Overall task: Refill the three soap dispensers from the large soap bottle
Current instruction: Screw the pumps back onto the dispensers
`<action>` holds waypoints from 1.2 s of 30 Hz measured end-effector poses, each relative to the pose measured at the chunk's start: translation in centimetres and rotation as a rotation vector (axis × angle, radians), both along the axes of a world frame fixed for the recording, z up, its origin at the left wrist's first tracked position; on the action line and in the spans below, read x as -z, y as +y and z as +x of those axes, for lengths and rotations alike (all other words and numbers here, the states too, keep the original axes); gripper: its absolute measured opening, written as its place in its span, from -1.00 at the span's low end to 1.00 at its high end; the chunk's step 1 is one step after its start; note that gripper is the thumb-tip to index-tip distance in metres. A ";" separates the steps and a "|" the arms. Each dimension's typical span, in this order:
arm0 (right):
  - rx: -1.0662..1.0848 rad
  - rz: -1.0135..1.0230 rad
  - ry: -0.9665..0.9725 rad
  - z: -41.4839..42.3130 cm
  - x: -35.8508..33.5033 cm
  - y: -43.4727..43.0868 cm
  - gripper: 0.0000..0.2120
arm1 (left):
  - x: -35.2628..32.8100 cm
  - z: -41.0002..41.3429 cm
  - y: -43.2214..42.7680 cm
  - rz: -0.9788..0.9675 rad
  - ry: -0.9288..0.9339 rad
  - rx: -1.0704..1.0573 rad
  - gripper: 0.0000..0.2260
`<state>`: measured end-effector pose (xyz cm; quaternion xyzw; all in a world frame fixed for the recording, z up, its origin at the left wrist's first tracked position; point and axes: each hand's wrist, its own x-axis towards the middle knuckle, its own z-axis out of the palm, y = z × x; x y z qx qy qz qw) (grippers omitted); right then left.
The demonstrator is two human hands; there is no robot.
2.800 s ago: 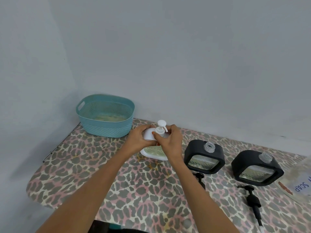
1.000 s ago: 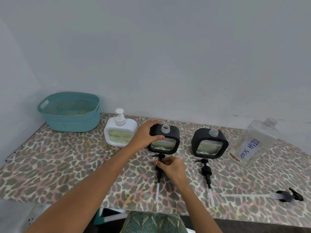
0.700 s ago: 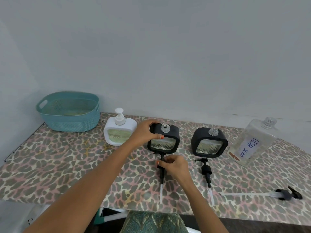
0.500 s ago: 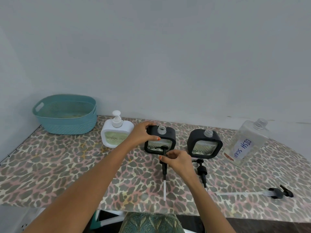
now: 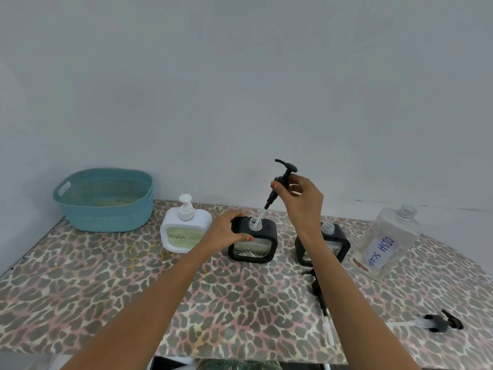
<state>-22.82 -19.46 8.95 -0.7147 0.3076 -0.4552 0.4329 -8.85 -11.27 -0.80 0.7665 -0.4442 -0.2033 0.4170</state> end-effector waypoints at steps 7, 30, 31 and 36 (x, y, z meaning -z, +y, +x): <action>-0.034 -0.096 -0.030 1.3 1.2 -0.5 -0.82 | 0.2 0.1 -0.1 -0.011 0.001 -0.009 -0.45; -0.158 -0.134 0.372 2.0 9.1 -0.2 -0.76 | 0.5 0.0 0.2 -0.044 0.049 -0.027 -0.43; -0.151 -0.129 0.370 2.0 9.1 -0.2 -0.76 | 0.4 0.0 0.2 -0.043 0.045 -0.028 -0.44; -0.118 -0.096 0.342 2.7 9.0 0.0 -0.71 | 0.4 0.0 0.2 -0.043 0.042 -0.026 -0.45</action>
